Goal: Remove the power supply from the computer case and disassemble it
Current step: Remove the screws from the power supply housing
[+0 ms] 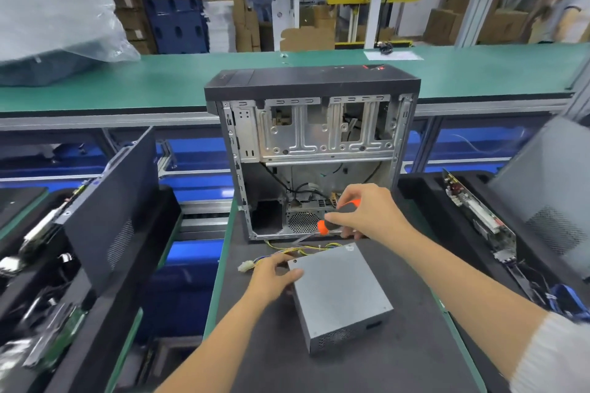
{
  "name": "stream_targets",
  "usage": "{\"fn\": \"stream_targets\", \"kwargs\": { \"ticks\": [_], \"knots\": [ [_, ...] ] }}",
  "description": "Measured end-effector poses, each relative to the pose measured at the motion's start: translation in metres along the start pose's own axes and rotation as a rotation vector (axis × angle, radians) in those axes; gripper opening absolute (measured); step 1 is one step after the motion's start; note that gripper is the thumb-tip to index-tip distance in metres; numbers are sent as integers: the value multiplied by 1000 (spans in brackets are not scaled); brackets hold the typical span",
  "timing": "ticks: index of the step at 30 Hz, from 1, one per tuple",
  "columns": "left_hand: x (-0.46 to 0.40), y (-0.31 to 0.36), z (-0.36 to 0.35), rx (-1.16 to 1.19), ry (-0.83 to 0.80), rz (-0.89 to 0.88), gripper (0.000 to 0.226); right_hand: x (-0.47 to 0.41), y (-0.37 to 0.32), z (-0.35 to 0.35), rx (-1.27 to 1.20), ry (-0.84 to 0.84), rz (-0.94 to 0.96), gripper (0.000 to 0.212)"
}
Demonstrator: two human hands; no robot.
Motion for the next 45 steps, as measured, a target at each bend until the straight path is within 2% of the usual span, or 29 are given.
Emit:
{"fn": "stream_targets", "kwargs": {
  "ticks": [6, 12, 18, 26, 40, 45],
  "knots": [
    [1, -5, -2, 74, -8, 30, 32, -15, -25, -18, 243, -94, 103, 17],
    [-2, -7, -2, 98, -15, 30, 32, -22, -32, -26, 322, -125, 114, 17],
    [-3, -5, -3, 79, -45, 19, 27, -26, -37, -27, 337, -129, 122, 18],
    [-6, -4, -5, 69, -79, 0, 33, -30, -38, -29, 363, -148, 128, 18],
    [-17, -3, -2, -38, -35, -63, 31, -30, -35, -30, 373, -141, 123, 20],
    [-17, -5, -4, 15, -47, -63, 32, -30, -41, -28, 363, -135, 136, 21]
  ]
}}
Point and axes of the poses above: each hand's wrist, its own x-axis away from the middle knuckle, its own z-axis out of the back of the hand, y = z × x, the point moved 9 cm from there along -x, towards the middle knuckle, and after that the axes turned 3 degrees about -x, right-handed, at the moved point
